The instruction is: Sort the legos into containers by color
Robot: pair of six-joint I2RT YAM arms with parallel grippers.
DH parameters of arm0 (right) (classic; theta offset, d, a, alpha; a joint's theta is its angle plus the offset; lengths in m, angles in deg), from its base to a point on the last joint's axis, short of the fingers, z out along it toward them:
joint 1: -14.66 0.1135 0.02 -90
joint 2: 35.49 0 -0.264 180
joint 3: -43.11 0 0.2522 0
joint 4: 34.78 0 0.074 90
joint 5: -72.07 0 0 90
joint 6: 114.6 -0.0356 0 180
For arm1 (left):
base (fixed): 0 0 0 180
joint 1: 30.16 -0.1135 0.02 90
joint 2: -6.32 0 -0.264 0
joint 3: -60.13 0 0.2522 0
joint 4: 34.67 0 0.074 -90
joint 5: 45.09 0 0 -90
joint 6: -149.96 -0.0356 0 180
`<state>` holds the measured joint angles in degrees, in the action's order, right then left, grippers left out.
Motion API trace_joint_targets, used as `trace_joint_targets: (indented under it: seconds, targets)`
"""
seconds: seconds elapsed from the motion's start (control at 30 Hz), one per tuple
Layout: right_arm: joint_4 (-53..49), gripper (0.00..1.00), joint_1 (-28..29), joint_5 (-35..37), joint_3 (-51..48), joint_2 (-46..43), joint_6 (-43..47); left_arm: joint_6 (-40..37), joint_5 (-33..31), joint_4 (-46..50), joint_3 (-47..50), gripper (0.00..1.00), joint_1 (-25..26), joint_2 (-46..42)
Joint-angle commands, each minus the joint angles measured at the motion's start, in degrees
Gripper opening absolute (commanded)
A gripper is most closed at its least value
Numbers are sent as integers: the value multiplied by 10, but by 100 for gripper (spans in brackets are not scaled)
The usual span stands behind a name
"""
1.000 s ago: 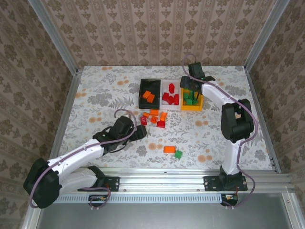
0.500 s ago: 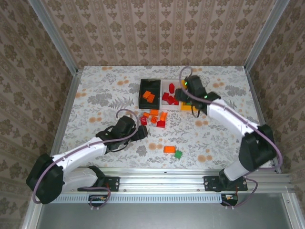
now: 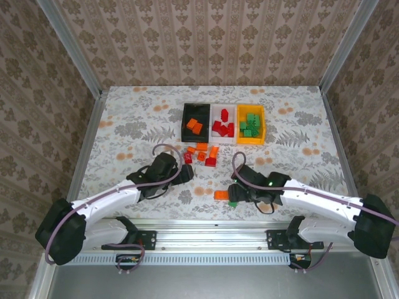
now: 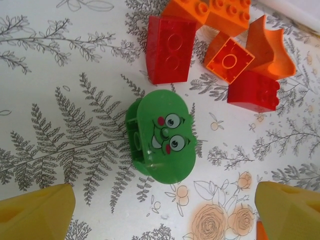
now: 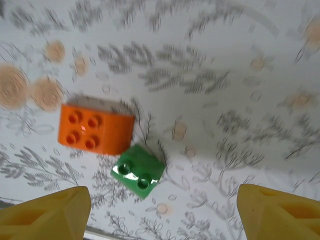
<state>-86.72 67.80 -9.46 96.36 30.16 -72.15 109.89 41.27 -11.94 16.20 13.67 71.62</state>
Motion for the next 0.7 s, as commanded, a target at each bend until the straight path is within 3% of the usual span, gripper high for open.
trace_joint_targets:
  seconds: [0.0, 0.4, 0.67]
  targets:
    - [9, 79, 28, -33, -7, 33, -54, 5, 10, -16, 5, 95, -2, -1]
    - [61, 75, 60, -24, 27, 136, -89, 10, 0, -11, 21, 95, -1, -21]
    - [38, 64, 50, 26, 58, 185, -60, 3, -1, -4, 20, 95, -2, -23]
